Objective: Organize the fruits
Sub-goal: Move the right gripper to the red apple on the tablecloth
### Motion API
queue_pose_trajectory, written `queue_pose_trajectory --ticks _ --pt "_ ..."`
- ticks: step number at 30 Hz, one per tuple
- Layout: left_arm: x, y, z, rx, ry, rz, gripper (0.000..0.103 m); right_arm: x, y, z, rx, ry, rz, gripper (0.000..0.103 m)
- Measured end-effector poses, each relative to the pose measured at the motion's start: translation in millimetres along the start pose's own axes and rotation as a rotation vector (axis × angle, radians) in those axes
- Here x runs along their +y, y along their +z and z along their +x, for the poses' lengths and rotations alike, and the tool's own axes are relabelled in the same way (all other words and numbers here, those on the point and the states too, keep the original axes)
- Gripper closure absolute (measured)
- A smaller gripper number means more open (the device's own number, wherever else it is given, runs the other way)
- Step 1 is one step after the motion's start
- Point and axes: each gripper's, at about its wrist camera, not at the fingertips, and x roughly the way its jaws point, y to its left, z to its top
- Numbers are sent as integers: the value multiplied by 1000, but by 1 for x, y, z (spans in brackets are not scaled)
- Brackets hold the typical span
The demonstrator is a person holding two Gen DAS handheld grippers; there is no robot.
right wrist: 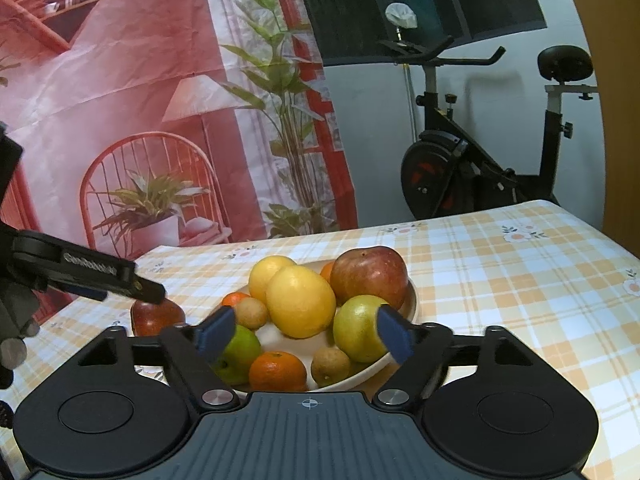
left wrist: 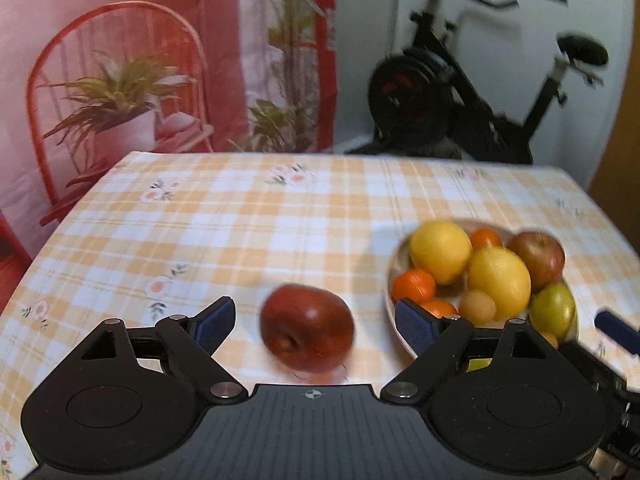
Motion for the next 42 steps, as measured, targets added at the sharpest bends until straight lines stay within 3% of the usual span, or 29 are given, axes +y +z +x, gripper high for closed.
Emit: queue_pose_trajectory --ticks 4,10,17,20,24,26,29,35,42 --pt "22 3 -11 -74 -31 -70 14 13 3 -2 -5 -13 -45 8" --pt "48 7 -22 -159 -31 -82 14 47 10 2 10 -118 -157 4" --pt "90 7 -32 -218 -55 -175 14 62 18 6 -6 -52 -167 3" --pt "95 7 -35 -235 -19 -159 14 65 22 9 0 -29 -137 0" --pt "99 7 -32 -235 -27 -146 13 80 26 16 29 -23 -160 0" --pt "103 5 -33 -238 -22 -140 3 89 27 22 67 -21 -183 0" --pt "108 2 -34 -246 -13 -125 0 101 26 29 101 13 -186 0" --pt "120 -3 -32 -247 -34 -125 0 131 24 38 76 29 -251 0" --pt "125 -7 -34 -295 -11 -104 0 162 23 59 155 88 -346 0"
